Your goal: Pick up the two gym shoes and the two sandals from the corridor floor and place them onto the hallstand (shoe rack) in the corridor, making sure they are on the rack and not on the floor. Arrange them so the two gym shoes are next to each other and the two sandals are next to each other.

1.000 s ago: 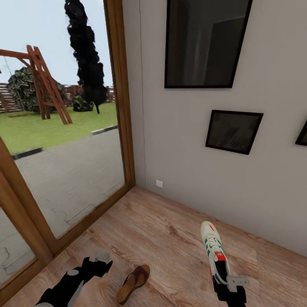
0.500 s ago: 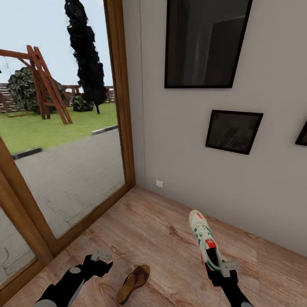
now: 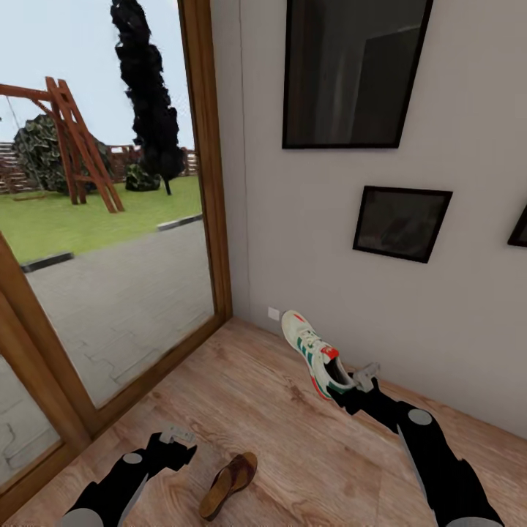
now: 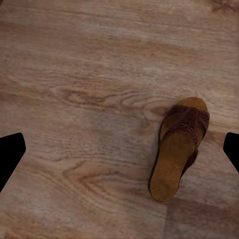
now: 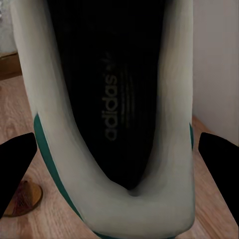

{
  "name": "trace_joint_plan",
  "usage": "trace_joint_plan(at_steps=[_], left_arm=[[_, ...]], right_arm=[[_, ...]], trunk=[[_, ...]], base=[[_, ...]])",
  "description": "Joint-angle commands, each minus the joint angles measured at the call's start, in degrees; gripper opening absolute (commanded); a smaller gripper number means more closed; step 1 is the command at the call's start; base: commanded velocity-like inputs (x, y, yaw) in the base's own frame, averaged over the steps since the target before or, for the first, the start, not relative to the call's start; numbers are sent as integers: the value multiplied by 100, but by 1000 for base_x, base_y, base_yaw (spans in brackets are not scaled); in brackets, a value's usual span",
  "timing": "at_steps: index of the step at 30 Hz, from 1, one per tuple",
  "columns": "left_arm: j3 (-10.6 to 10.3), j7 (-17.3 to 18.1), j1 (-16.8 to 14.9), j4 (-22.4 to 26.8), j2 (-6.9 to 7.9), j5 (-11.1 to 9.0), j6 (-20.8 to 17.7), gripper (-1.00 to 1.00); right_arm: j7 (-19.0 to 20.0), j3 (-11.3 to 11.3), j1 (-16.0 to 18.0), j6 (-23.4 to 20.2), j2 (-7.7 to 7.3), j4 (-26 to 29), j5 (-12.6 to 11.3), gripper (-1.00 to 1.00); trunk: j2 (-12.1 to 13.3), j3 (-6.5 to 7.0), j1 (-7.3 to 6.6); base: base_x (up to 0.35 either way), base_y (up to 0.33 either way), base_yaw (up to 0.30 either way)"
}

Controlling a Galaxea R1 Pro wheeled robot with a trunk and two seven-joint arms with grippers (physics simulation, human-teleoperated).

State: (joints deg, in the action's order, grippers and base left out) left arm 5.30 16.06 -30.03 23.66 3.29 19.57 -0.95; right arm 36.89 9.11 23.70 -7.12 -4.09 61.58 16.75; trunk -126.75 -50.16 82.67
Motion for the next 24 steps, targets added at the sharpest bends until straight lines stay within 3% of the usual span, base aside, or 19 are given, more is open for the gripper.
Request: trace_joint_plan(at_steps=[1,10,24], left_arm=[[49,47,-2,12,-7,47,-10,100],[50,178,-3,24,3,47,-18,100],[47,188,-3,7,1,55,-19,100]], right_arm=[[46,14,3,-33,1,18,21,-100],[80,6,2,-55,-11,41,21,-100],[87,9,3,-52,-13,45,17,-100]], trunk=[[-44,-24,22],[-405,-195,219],[-967,-567,527]], base=[[0,0,0],[0,0,0],[0,0,0]])
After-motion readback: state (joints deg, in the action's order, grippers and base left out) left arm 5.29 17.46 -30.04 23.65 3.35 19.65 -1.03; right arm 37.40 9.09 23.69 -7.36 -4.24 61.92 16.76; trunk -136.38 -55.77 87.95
